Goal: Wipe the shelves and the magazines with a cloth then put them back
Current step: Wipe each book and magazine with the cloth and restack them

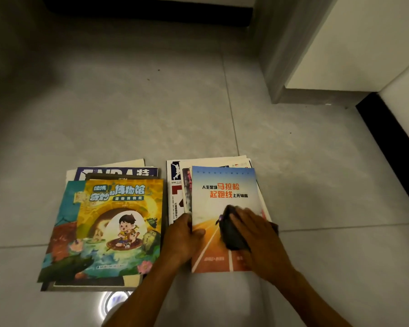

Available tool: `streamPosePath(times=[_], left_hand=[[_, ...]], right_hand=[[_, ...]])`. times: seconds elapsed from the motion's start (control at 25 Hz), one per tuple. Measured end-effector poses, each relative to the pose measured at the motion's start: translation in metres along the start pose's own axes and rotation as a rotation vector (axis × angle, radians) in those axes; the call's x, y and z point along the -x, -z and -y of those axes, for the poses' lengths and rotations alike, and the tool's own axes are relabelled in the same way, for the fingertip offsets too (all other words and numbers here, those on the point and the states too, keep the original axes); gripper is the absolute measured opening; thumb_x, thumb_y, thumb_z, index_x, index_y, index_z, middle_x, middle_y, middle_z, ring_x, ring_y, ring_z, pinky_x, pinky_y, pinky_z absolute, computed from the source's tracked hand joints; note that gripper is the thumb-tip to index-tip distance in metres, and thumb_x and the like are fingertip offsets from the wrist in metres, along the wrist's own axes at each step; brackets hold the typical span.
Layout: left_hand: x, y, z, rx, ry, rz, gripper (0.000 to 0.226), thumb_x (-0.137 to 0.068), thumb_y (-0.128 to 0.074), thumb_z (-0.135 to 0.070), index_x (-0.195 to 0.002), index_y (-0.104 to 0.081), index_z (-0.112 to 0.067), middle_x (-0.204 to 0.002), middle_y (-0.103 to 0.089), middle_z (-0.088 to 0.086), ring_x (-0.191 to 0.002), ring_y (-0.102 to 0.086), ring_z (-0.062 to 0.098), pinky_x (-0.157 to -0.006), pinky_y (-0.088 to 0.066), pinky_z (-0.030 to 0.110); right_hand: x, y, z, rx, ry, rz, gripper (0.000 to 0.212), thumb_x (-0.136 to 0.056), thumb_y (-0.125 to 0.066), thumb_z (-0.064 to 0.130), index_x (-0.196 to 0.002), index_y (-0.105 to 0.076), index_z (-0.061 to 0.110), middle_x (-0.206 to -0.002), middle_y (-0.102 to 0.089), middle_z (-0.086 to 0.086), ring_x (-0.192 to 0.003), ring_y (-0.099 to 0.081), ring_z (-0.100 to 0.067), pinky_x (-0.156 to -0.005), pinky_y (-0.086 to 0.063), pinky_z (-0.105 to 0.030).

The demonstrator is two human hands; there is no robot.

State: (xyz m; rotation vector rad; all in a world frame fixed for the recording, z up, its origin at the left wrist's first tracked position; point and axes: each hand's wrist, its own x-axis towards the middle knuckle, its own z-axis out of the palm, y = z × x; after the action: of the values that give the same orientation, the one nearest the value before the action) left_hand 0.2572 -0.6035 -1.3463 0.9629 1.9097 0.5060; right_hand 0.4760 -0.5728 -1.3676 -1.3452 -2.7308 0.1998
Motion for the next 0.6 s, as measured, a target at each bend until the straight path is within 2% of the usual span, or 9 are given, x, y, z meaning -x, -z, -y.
streamPosePath(times=[0.04, 0.12, 0.2, 0.28, 0.36, 0.4, 0.44, 0.52, 0.6], left_hand=[[-0.002, 0.0, 0.001, 0.028, 0.027, -0.001, 0.016, -0.087, -0.066, -0.026, -0.102, -0.062, -0.023, -0.113, -0.068, 0.001, -0.1, -0.064, 0.021, -0.09, -0.053, 0.039], [-0.005, 0.001, 0.003, 0.04, 0.046, -0.007, 0.01, -0.084, -0.069, -0.026, -0.094, -0.066, -0.024, -0.107, -0.07, 0.001, -0.094, -0.065, 0.02, -0.085, -0.054, 0.036], [-0.006, 0.001, 0.003, 0.052, 0.042, -0.006, 0.012, -0.084, -0.07, -0.026, -0.095, -0.07, -0.021, -0.107, -0.07, 0.0, -0.095, -0.064, 0.019, -0.084, -0.052, 0.03], [-0.008, 0.002, 0.006, 0.075, 0.042, 0.019, 0.012, -0.087, -0.068, -0.026, -0.095, -0.071, -0.018, -0.108, -0.07, 0.002, -0.097, -0.062, 0.019, -0.085, -0.05, 0.028], [-0.008, 0.004, 0.009, 0.117, 0.05, 0.071, 0.014, -0.09, -0.062, -0.026, -0.099, -0.071, -0.019, -0.112, -0.069, 0.003, -0.101, -0.063, 0.021, -0.091, -0.053, 0.037], [-0.009, 0.006, 0.011, 0.132, 0.054, 0.098, 0.016, -0.092, -0.059, -0.027, -0.102, -0.07, -0.021, -0.114, -0.068, 0.003, -0.102, -0.064, 0.023, -0.09, -0.054, 0.042], [-0.008, 0.007, 0.011, 0.133, 0.06, 0.122, 0.018, -0.093, -0.057, -0.028, -0.104, -0.069, -0.021, -0.114, -0.067, 0.003, -0.101, -0.065, 0.024, -0.088, -0.056, 0.044], [-0.01, 0.011, 0.011, 0.119, 0.079, 0.147, 0.018, -0.094, -0.055, -0.028, -0.106, -0.068, -0.02, -0.112, -0.067, 0.003, -0.095, -0.066, 0.025, -0.079, -0.059, 0.044], [-0.012, 0.01, 0.01, 0.124, 0.09, 0.156, 0.019, -0.094, -0.055, -0.028, -0.106, -0.067, -0.02, -0.114, -0.066, 0.003, -0.098, -0.065, 0.025, -0.08, -0.059, 0.043]], right_hand=[[-0.006, 0.002, -0.006, -0.089, -0.236, -0.046, 0.066, -0.094, -0.032, 0.06, -0.145, -0.032, 0.018, -0.148, -0.04, -0.011, -0.134, -0.04, -0.033, -0.1, -0.042, -0.058], [-0.016, -0.011, 0.013, -0.189, -0.558, -0.056, 0.073, -0.083, -0.058, 0.059, -0.139, -0.036, 0.018, -0.141, -0.048, -0.014, -0.127, -0.048, -0.037, -0.1, -0.043, -0.058], [-0.016, -0.031, 0.055, -0.141, -0.483, 0.008, 0.089, -0.065, -0.077, 0.057, -0.136, -0.038, 0.019, -0.135, -0.053, -0.013, -0.122, -0.052, -0.036, -0.1, -0.042, -0.057], [-0.003, -0.034, 0.073, -0.091, -0.165, 0.019, 0.096, -0.058, -0.081, 0.053, -0.137, -0.038, 0.018, -0.14, -0.049, -0.009, -0.127, -0.046, -0.033, -0.111, -0.028, -0.05], [0.01, -0.025, 0.047, 0.035, 0.106, -0.077, 0.081, -0.073, -0.069, 0.048, -0.142, -0.035, 0.021, -0.146, -0.037, -0.003, -0.134, -0.035, -0.027, -0.114, -0.014, -0.042], [0.013, -0.021, 0.03, 0.077, 0.162, -0.104, 0.068, -0.086, -0.054, 0.049, -0.144, -0.032, 0.023, -0.148, -0.035, -0.001, -0.136, -0.032, -0.025, -0.115, -0.016, -0.043], [0.014, -0.015, 0.017, 0.042, 0.117, -0.115, 0.059, -0.094, -0.038, 0.052, -0.146, -0.029, 0.023, -0.148, -0.035, -0.001, -0.136, -0.034, -0.026, -0.115, -0.025, -0.046], [0.007, -0.015, 0.011, -0.046, -0.225, -0.115, 0.062, -0.097, -0.019, 0.058, -0.144, -0.033, 0.019, -0.145, -0.044, -0.008, -0.132, -0.041, -0.032, -0.104, -0.04, -0.054], [0.004, -0.032, 0.044, -0.05, -0.377, -0.103, 0.066, -0.096, -0.021, 0.059, -0.144, -0.033, 0.015, -0.148, -0.04, -0.012, -0.135, -0.035, -0.035, -0.107, -0.031, -0.054]])
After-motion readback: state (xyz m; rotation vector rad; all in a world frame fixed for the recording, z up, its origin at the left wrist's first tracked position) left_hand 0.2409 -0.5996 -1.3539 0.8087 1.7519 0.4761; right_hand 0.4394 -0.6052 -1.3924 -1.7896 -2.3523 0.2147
